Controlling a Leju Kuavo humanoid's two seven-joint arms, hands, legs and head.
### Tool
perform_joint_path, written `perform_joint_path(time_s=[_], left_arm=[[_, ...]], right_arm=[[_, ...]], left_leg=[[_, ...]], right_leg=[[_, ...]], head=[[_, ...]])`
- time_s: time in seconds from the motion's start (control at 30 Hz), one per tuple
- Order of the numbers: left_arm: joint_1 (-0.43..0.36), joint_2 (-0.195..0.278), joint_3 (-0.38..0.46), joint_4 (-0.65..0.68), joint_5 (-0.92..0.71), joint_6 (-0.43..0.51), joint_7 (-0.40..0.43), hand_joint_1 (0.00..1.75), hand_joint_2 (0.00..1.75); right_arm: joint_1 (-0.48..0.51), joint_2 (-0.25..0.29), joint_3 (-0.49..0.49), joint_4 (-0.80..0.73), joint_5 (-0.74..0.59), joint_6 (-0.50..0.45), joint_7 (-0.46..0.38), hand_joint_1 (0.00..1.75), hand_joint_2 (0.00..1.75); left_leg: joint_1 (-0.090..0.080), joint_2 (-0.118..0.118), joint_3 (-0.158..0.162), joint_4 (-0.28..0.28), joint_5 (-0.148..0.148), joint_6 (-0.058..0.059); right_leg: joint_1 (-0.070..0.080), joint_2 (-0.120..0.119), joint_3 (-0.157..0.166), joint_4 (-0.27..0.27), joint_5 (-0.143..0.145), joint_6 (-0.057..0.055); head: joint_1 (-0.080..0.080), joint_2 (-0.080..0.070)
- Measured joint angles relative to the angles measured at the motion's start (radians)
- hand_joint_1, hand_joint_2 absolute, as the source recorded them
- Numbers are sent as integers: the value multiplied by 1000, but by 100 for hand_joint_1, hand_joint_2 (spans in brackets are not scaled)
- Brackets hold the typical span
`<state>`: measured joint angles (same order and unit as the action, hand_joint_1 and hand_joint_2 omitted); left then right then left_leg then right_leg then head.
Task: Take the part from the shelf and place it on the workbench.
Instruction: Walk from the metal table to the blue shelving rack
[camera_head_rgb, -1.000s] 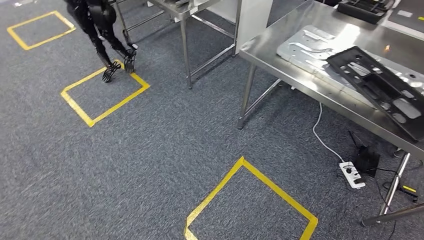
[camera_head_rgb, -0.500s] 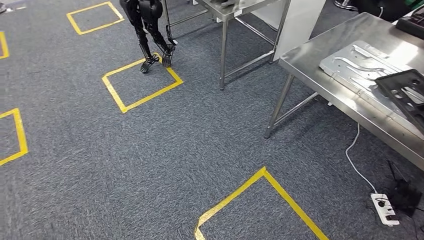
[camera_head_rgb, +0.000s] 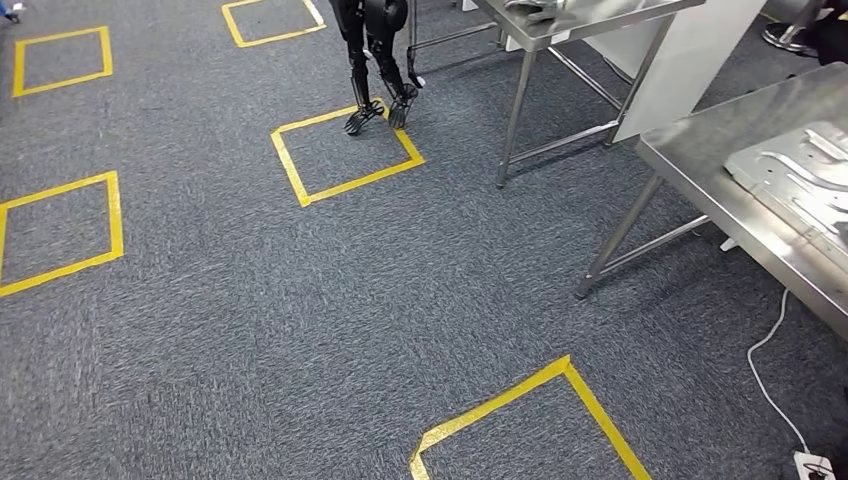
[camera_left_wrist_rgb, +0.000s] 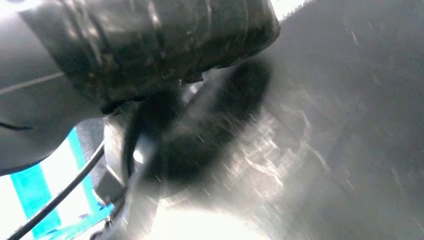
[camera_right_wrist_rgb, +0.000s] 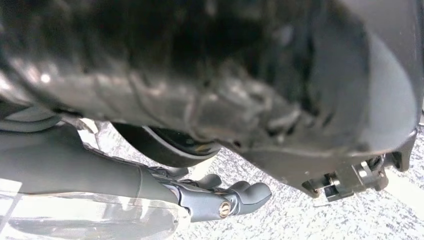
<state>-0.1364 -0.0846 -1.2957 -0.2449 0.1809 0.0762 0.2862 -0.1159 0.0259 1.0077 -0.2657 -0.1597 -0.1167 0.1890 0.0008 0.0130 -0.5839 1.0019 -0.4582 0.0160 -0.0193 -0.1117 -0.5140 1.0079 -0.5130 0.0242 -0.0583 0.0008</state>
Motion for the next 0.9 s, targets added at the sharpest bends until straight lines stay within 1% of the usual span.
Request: perform_joint_path(time_s=[0.03,0.07,0.1,0.13,0.17,0.2,0.23,0.27,0.3,0.33,0.37,0.4,0.43,0.47,0.5,0.53,0.57,0.6,0.63,0.67,0.7,0.73,0.77,0.8,0.83,0.87,0.9], left_arm=[[0,0,0,0,-9,0,-4,0,0],[-1,0,0,0,-18,0,-5,0,0],[-3,0,0,0,-26,0,-4,0,0],[-4,0,0,0,-31,-1,-1,0,0],[-5,0,0,0,-34,-2,4,0,0],[-5,0,0,0,-36,-3,8,0,0],[-4,0,0,0,-36,-4,12,0,0],[-4,0,0,0,-36,-5,13,0,0],[-3,0,0,0,-36,-7,14,0,0],[-4,-1,0,0,-35,-8,15,0,0],[-4,-1,0,0,-35,-10,14,0,0],[-5,-2,0,0,-35,-12,14,0,0],[-5,-2,0,0,-34,-16,14,0,0],[-4,-2,0,0,-33,-20,14,0,0],[-3,-1,0,0,-32,-24,14,0,0],[-3,-1,0,0,-31,-29,14,0,0],[-3,0,0,0,-30,-33,14,0,0],[-5,0,0,0,-29,-36,14,0,0],[-7,0,0,0,-28,-38,14,0,0],[-9,0,0,0,-27,-39,14,0,0],[-10,0,0,0,-27,-41,14,0,0],[-10,0,0,0,-26,-42,14,0,0],[-10,0,0,0,-25,-43,14,0,0],[-9,0,0,0,-25,-44,15,0,0],[-8,1,0,0,-25,-45,15,0,0],[-8,1,0,0,-24,-46,15,0,0],[-7,0,0,0,-22,-47,15,0,0]], right_arm=[[-1,0,0,0,-8,-1,0,0,0],[-1,0,0,0,-17,0,1,0,0],[-1,0,0,0,-28,4,3,0,0],[0,0,0,0,-41,8,5,0,0],[1,-1,0,0,-55,15,7,0,0],[2,-1,0,0,-67,21,9,0,0],[2,-1,-1,0,-77,28,12,0,0],[2,-1,-1,0,-82,32,15,0,0],[2,-2,-1,1,-86,37,18,0,0],[2,-2,-1,1,-87,40,21,0,0],[3,-3,-1,2,-87,43,23,0,0],[3,-3,-1,2,-85,46,26,0,0],[3,-3,-1,2,-81,47,29,0,0],[4,-3,-1,2,-76,49,34,0,0],[4,-3,-1,3,-73,50,39,0,0],[3,-3,-1,3,-71,51,44,0,0],[3,-3,-1,4,-70,52,48,0,0],[3,-3,-1,4,-70,53,51,0,0],[4,-4,-1,5,-70,55,54,0,0],[5,-5,-1,5,-70,56,56,0,0],[7,-6,-1,6,-71,56,57,0,0],[7,-7,-1,7,-72,57,58,0,0],[7,-7,-1,7,-73,57,58,0,0],[7,-8,-1,7,-75,57,58,0,0],[6,-8,-1,7,-76,57,58,0,0],[6,-8,-1,7,-77,58,58,0,0],[5,-8,-1,7,-78,59,58,0,0]], left_leg=[[2,-9,3,-4,1,6],[4,-17,7,-7,3,13],[4,-25,6,-8,4,16],[3,-33,6,-8,3,20],[2,-43,5,-7,3,22],[0,-54,6,-7,3,23],[0,-68,8,-6,3,23],[-1,-82,9,-5,2,23],[-1,-96,10,-5,2,23],[-2,-109,8,-1,2,21],[-1,-122,4,1,2,17],[0,-134,-1,3,3,12],[2,-146,-5,4,5,5],[3,-157,-9,2,7,-1],[3,-148,-12,6,5,-6],[1,-124,-21,21,-6,-12],[-1,-93,-38,56,-27,-17],[0,-58,-64,111,-56,-22],[1,-39,-96,176,-87,-27],[4,-32,-126,236,-110,-32],[7,-29,-142,270,-116,-37],[10,-26,-140,268,-104,-40],[12,-20,-118,230,-77,-42],[14,-3,-81,164,-42,-43],[11,23,-44,97,-19,-41],[8,43,-17,46,-5,-36],[4,57,-2,17,-1,-28]], right_leg=[[-2,17,-6,22,-16,4],[-4,41,-24,65,-42,6],[-5,69,-52,128,-74,6],[-4,87,-87,199,-105,4],[-2,95,-118,256,-123,2],[1,100,-135,281,-121,-1],[3,103,-134,269,-99,-4],[4,109,-116,223,-62,-9],[5,130,-90,154,-22,-14],[4,158,-64,88,6,-19],[3,181,-47,42,21,-22],[4,198,-38,16,26,-24],[5,197,-36,10,22,-25],[5,185,-33,7,24,-28],[3,172,-29,3,26,-32],[1,159,-24,-2,28,-36],[0,145,-20,-6,30,-41],[2,129,-19,-8,29,-44],[4,113,-18,-8,27,-47],[5,95,-17,-8,25,-50],[6,78,-15,-8,22,-50],[6,63,-13,-8,19,-49],[5,50,-9,-7,16,-48],[5,39,-4,-7,12,-44],[6,29,1,-6,7,-40],[9,19,5,-5,2,-34],[12,10,9,-4,-2,-29]], head=[[3,0],[6,0],[11,0],[14,0],[15,0],[15,0],[15,0],[15,0],[16,0],[16,0],[16,0],[16,0],[16,0],[16,0],[16,0],[12,0],[7,0],[3,0],[-1,0],[-2,0],[-2,0],[-2,0],[-2,0],[-2,0],[-2,0],[-2,0],[-1,0]])
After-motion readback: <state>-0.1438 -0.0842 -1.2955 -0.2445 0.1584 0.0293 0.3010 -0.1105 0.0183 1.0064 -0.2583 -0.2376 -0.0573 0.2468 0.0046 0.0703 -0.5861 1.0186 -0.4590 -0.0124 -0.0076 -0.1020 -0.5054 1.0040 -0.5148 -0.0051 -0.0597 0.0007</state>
